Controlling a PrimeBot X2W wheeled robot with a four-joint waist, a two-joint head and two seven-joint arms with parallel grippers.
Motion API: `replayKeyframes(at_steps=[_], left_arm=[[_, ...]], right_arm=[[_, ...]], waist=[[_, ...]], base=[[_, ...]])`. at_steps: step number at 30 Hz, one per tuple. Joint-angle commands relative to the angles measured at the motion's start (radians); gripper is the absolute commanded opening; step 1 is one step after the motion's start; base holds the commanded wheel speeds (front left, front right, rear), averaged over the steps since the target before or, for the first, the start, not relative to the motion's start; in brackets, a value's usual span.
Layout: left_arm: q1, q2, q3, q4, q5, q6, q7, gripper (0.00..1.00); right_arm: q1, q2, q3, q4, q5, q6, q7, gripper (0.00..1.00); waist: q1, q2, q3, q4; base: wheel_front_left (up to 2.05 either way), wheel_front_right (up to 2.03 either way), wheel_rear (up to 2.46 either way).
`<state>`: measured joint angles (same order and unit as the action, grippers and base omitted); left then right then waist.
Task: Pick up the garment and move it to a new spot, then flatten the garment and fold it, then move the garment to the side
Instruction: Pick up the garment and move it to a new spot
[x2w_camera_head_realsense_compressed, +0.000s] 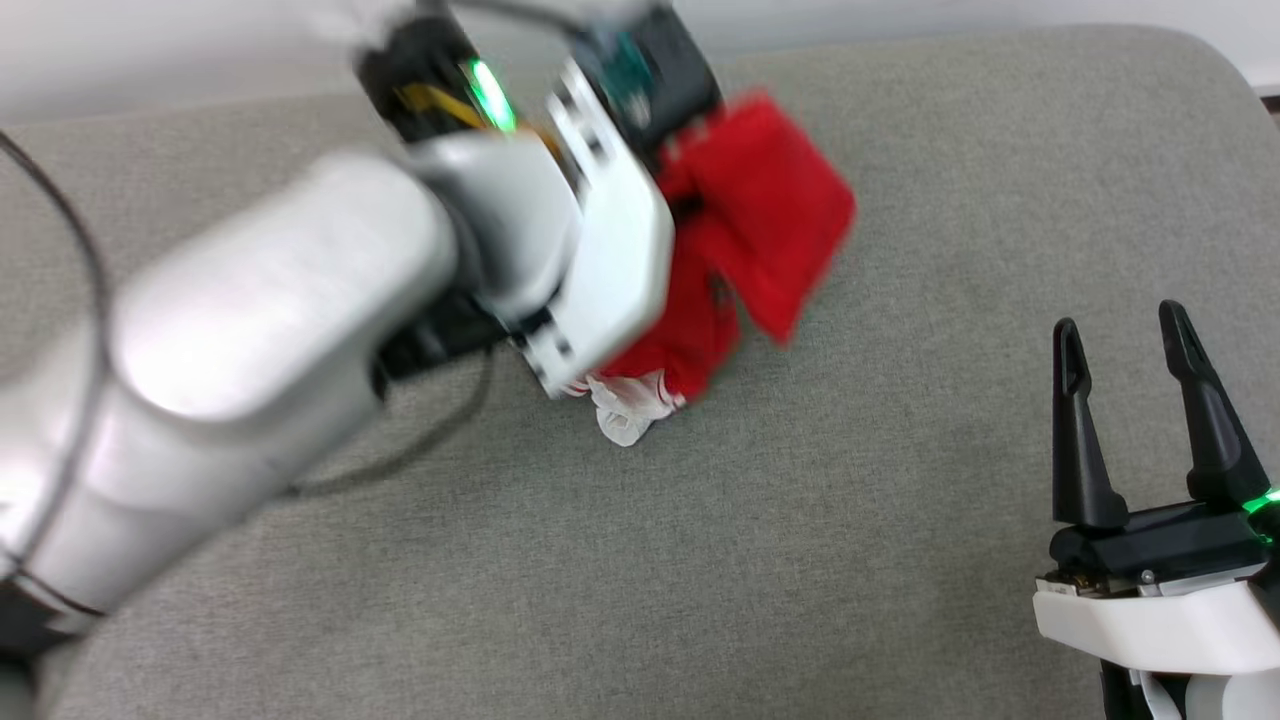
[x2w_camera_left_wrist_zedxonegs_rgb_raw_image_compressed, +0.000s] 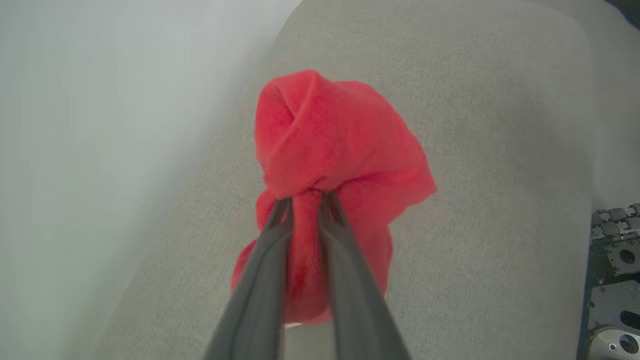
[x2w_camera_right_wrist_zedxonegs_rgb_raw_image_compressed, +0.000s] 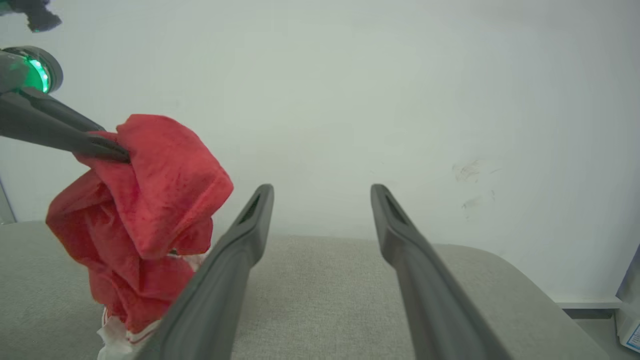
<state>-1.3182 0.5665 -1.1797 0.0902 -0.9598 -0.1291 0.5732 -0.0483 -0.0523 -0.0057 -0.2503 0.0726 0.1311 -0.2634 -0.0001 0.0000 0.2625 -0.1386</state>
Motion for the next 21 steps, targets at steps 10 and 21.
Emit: replayKeyframes(at_steps=[10,21], left_arm=[[0.281,-0.137,-0.100,0.110,-0.008,0.000,-0.073,0.00],[0.582,-0.200,-0.111,0.071,0.116,0.000,0.100,0.00]], right_arm=[[-0.030,0.003,-0.011,0.011,0.005,-0.001,-0.002,1.00],[-0.037,0.003,-0.016,0.023,0.002,-0.001,-0.002,1.00]], waist=[[0.0001,0.0000,0.055,-0.018],[0.0001,0.0000,0.075,-0.014]], base=[[0.00,0.00,0.00],[0.00,0.00,0.00]])
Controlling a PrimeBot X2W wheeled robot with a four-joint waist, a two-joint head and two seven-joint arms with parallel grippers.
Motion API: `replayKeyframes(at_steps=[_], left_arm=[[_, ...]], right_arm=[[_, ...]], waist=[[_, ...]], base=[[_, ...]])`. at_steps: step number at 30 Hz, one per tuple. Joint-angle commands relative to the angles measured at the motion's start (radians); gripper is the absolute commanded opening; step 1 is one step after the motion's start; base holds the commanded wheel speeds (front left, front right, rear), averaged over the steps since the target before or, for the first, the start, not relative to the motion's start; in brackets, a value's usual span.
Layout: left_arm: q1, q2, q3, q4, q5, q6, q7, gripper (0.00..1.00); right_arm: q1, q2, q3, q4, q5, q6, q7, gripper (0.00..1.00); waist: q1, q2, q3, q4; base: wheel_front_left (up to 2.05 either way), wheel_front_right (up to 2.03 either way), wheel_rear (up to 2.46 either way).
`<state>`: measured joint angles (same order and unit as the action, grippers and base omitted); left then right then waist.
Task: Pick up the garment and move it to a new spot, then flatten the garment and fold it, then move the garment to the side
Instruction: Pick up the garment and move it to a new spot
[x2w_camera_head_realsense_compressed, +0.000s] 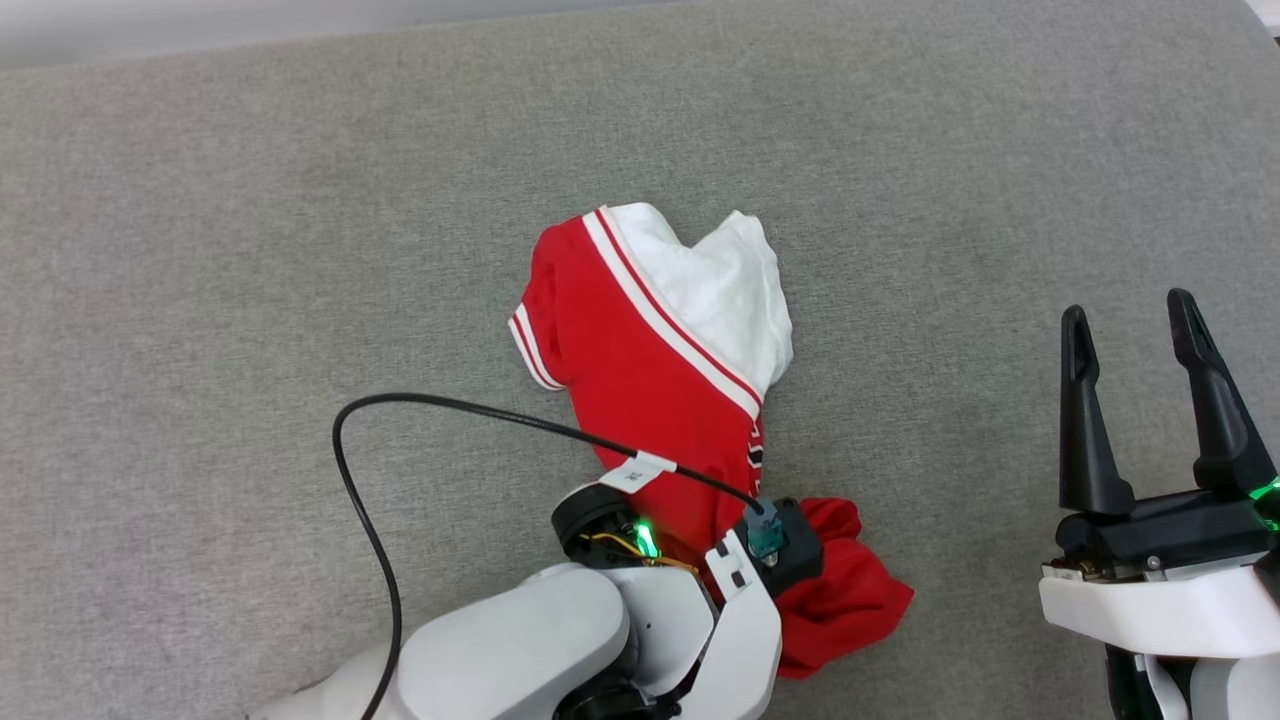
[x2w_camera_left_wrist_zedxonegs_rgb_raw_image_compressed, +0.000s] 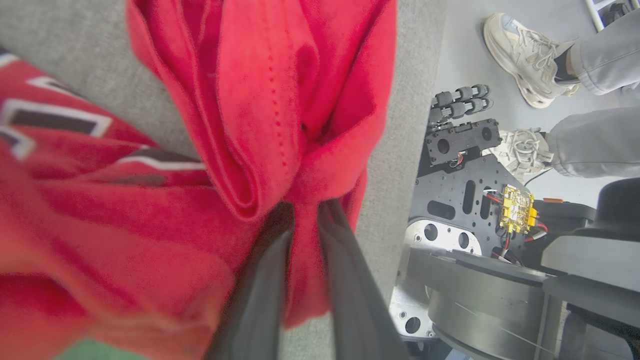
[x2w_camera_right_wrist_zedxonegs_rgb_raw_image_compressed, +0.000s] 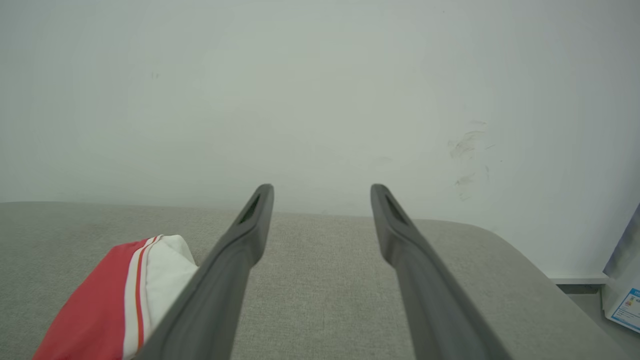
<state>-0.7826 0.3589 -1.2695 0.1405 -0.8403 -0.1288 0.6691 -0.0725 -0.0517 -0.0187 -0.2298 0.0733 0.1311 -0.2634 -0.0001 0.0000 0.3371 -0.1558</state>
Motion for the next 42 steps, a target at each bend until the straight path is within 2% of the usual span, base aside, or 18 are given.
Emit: replayKeyframes(at_steps=[1,2,3,6,12,15,22,27,32,39,42], left_arm=[[0.044,0.004,-0.021,0.024,0.004,0.000,-0.010,0.00],[0.033,-0.002,-0.020,0.021,0.020,0.000,-0.040,0.93],[0.017,-0.007,-0.017,0.026,0.019,0.000,-0.088,1.00],[-0.019,-0.018,-0.010,0.029,0.039,0.000,-0.172,1.00],[-0.074,-0.045,0.039,0.093,0.113,0.012,-0.479,1.00],[-0.073,-0.055,0.083,0.120,0.156,0.065,-0.607,1.00],[-0.019,-0.039,0.208,0.170,0.234,0.265,-0.877,1.00],[0.052,-0.016,0.320,0.158,0.254,0.397,-0.931,1.00],[0.169,0.010,0.475,0.072,0.312,0.486,-0.935,1.00],[0.355,-0.004,0.708,-0.036,0.416,0.522,-0.935,1.00],[0.436,-0.024,0.792,-0.070,0.460,0.515,-0.935,1.00]], right_arm=[[-0.013,0.003,-0.004,0.003,0.000,-0.001,-0.002,1.00],[-0.011,0.003,-0.006,0.005,-0.001,-0.001,-0.002,1.00],[-0.006,0.003,-0.008,0.006,-0.003,-0.001,-0.002,1.00],[0.006,0.003,-0.011,0.011,-0.007,-0.001,-0.002,1.00],[0.034,0.003,-0.019,0.027,-0.021,-0.001,-0.002,1.00],[0.044,0.003,-0.022,0.031,-0.024,-0.001,-0.002,1.00],[0.068,0.003,-0.027,0.040,-0.028,-0.001,-0.002,1.00],[0.077,0.003,-0.035,0.045,-0.029,-0.001,-0.002,1.00],[0.077,0.003,-0.044,0.052,-0.027,-0.001,-0.002,1.00],[0.089,0.003,-0.054,0.067,-0.018,-0.001,-0.002,1.00],[0.098,0.002,-0.059,0.078,-0.011,-0.001,-0.002,1.00]], waist=[[0.0001,0.0000,-0.001,0.006],[0.0001,0.0000,-0.004,0.010],[0.0001,0.0000,-0.009,0.015],[0.0001,0.0000,-0.022,0.025],[0.0001,0.0000,-0.075,0.062],[0.0001,0.0000,-0.099,0.079],[0.0001,0.0000,-0.129,0.114],[0.0001,0.0000,-0.135,0.136],[0.0001,0.0000,-0.140,0.150],[0.0001,0.0000,-0.161,0.159],[0.0001,0.0000,-0.175,0.158]], base=[[0.00,0.00,0.00],[0.00,0.00,0.00],[0.00,0.00,0.00],[0.00,0.00,0.00],[0.00,0.00,0.00],[0.00,0.00,0.00],[0.00,0.00,0.00],[0.00,0.00,0.00],[0.00,0.00,0.00],[0.00,0.00,0.00],[0.00,0.00,0.00]])
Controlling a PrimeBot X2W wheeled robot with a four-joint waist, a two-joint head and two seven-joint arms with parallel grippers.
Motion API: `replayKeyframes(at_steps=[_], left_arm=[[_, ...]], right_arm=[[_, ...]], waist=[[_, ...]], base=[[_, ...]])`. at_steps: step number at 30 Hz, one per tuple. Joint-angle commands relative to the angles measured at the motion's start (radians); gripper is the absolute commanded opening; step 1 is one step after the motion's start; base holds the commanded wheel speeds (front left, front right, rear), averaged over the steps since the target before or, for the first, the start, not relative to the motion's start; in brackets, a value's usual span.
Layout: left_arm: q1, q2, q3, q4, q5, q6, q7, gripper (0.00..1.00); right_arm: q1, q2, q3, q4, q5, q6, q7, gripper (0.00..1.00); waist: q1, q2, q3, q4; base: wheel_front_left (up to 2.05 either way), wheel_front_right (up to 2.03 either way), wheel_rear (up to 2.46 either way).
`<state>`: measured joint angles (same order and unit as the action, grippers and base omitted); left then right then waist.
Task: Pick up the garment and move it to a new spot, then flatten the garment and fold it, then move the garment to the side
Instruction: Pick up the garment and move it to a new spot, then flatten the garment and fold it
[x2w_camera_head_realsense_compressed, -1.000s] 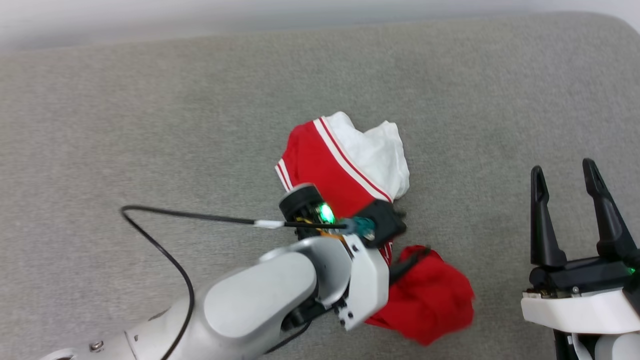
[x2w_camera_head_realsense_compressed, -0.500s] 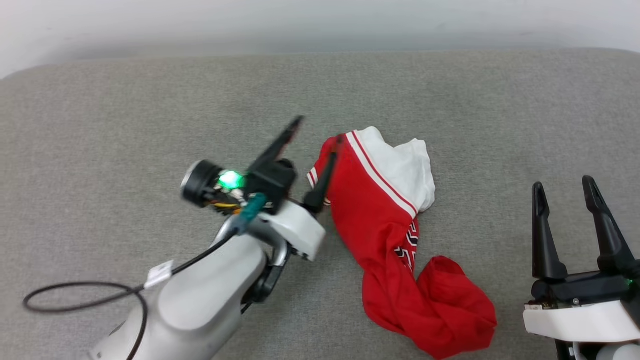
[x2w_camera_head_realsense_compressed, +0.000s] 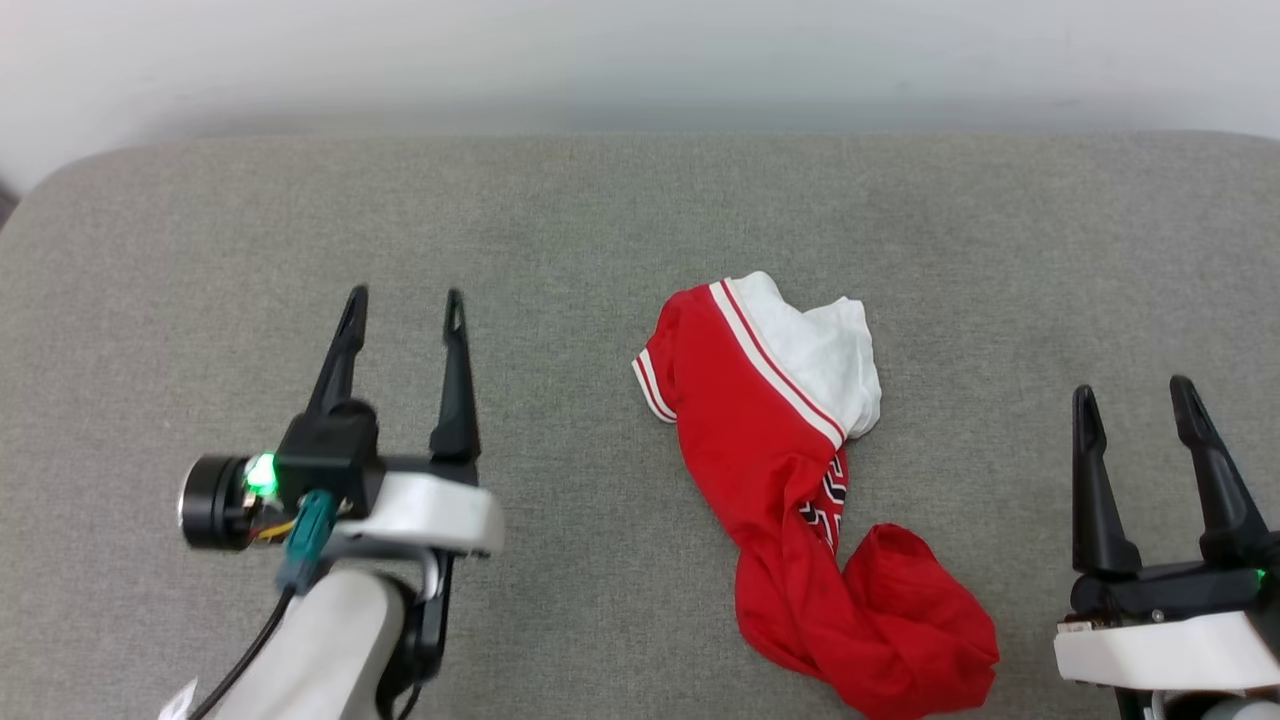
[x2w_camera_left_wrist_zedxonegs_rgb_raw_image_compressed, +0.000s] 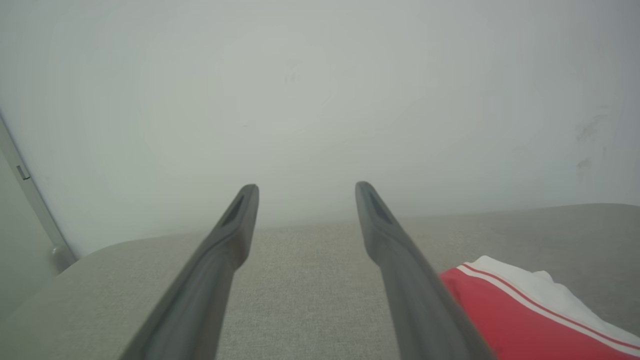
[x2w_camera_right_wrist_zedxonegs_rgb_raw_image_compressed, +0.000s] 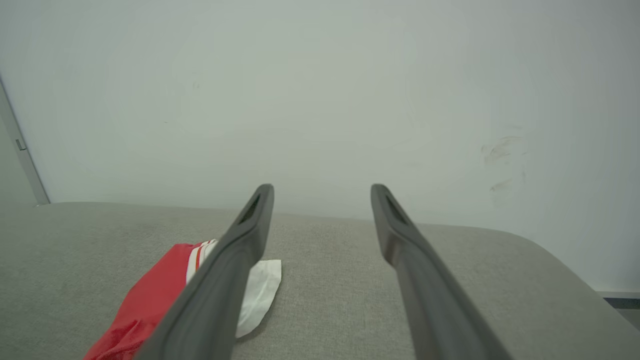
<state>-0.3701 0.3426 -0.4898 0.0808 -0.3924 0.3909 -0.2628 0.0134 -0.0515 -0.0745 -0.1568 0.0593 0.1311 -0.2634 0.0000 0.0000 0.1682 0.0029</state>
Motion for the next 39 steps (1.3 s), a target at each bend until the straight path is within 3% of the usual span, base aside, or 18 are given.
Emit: replayKeyframes(at_steps=[1,12,23,39], left_arm=[[0.049,-0.013,0.038,-0.015,0.026,-0.012,-0.003,1.00],[0.257,-0.106,0.226,-0.057,0.161,-0.128,-0.003,1.00],[0.371,-0.181,0.340,-0.052,0.236,-0.251,-0.003,1.00],[0.416,-0.253,0.426,-0.024,0.293,-0.347,-0.003,1.00]], right_arm=[[0.016,0.002,-0.003,0.009,0.007,-0.001,-0.002,1.00],[0.066,0.002,-0.027,0.040,0.040,-0.001,-0.002,1.00],[0.129,0.002,-0.024,0.059,0.057,-0.001,-0.002,1.00],[0.160,0.002,-0.004,0.064,0.073,-0.001,-0.002,1.00]], waist=[[0.0000,0.0000,-0.010,-0.001],[0.0000,0.0000,-0.056,-0.007],[0.0000,0.0000,-0.098,0.002],[0.0000,0.0000,-0.112,0.013]], base=[[0.00,0.00,0.00],[0.00,0.00,0.00],[0.00,0.00,0.00],[0.00,0.00,0.00]])
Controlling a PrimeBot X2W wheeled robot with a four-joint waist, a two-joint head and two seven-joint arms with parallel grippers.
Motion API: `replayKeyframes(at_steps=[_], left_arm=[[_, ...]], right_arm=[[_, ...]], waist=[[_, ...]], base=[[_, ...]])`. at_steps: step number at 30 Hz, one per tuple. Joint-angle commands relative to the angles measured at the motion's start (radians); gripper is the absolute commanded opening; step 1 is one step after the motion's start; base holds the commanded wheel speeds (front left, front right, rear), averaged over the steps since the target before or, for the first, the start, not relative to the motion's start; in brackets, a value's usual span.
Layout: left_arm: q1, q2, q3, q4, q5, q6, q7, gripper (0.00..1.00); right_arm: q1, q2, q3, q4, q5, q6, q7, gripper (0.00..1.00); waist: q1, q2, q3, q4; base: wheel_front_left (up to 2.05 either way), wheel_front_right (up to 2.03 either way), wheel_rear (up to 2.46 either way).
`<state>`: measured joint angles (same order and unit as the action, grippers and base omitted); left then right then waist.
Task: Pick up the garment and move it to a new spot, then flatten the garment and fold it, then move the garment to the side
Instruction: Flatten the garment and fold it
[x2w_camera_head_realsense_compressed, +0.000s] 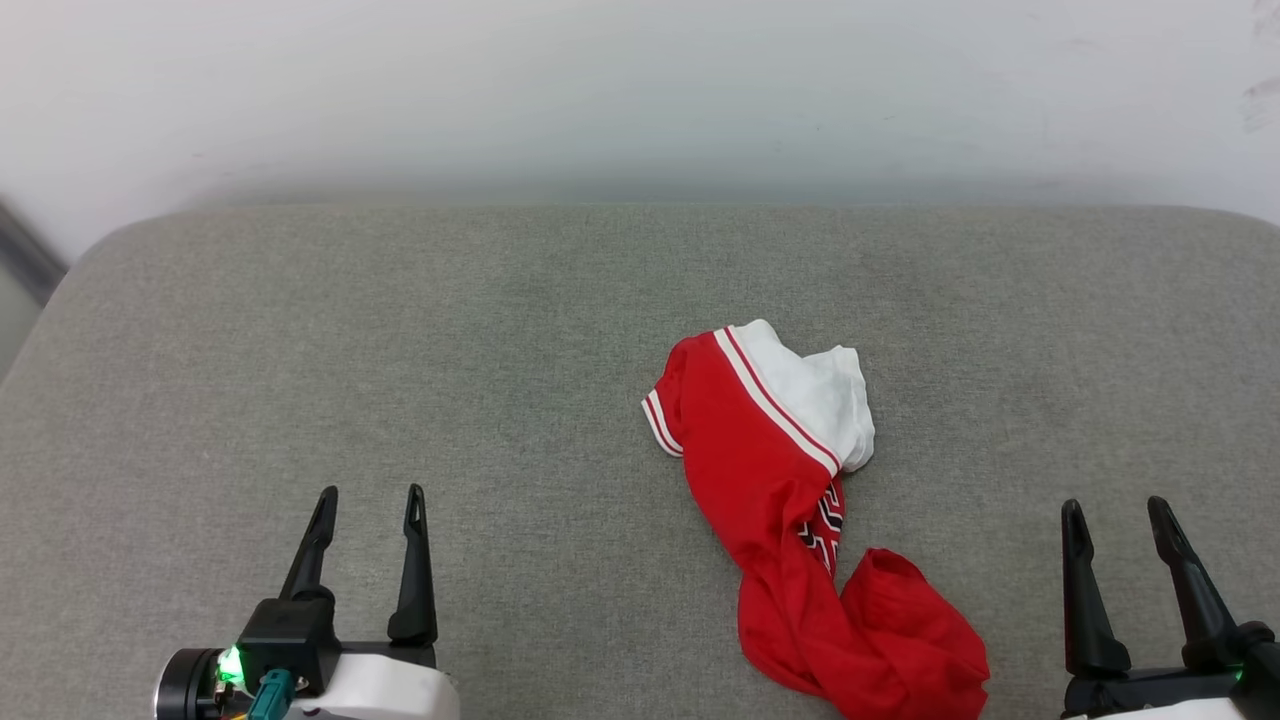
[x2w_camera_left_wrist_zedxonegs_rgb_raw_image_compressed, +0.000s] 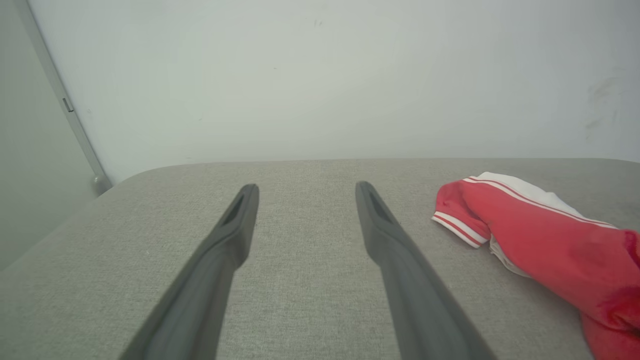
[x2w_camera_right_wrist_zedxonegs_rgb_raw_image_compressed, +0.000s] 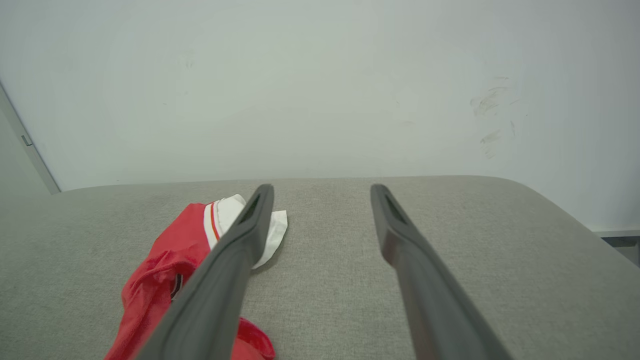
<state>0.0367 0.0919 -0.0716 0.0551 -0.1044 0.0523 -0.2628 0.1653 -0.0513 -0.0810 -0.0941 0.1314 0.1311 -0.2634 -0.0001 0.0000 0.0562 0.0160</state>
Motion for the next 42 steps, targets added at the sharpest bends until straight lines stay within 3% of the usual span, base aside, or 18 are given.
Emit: replayKeyframes(at_steps=[1,19,30,37,39,42], left_arm=[[0.009,-0.002,0.007,0.002,0.005,-0.008,-0.003,1.00],[-0.004,-0.032,0.041,0.018,0.032,-0.048,-0.003,1.00],[-0.048,-0.039,0.044,0.019,0.028,-0.049,-0.003,1.00],[-0.078,-0.042,0.035,0.016,0.023,-0.048,-0.003,1.00],[-0.088,-0.042,0.031,0.015,0.023,-0.045,-0.003,1.00],[-0.103,-0.042,0.022,0.009,0.012,-0.040,-0.003,1.00]], right_arm=[[0.008,0.002,0.002,0.001,0.001,-0.001,-0.002,1.00],[-0.043,0.002,-0.031,-0.024,-0.001,-0.001,-0.002,1.00],[-0.314,-0.005,-0.067,-0.136,-0.115,-0.001,-0.002,1.00],[-0.563,-0.160,0.055,0.022,-0.072,-0.001,0.003,1.00],[-0.640,-0.218,0.117,0.080,-0.040,-0.001,0.063,1.00],[-0.727,-0.311,0.231,0.156,0.034,-0.001,0.248,1.00]], waist=[[0.0001,0.0000,0.000,0.000],[0.0001,0.0000,0.006,0.011],[0.0001,0.0000,0.049,0.024],[0.0001,0.0000,0.100,0.025],[0.0001,0.0000,0.117,0.026],[0.0001,0.0000,0.144,0.032]], base=[[0.00,0.00,0.00],[0.00,0.00,0.00],[0.00,0.00,0.00],[0.00,0.00,0.00],[0.00,0.00,0.00],[0.00,0.00,0.00]])
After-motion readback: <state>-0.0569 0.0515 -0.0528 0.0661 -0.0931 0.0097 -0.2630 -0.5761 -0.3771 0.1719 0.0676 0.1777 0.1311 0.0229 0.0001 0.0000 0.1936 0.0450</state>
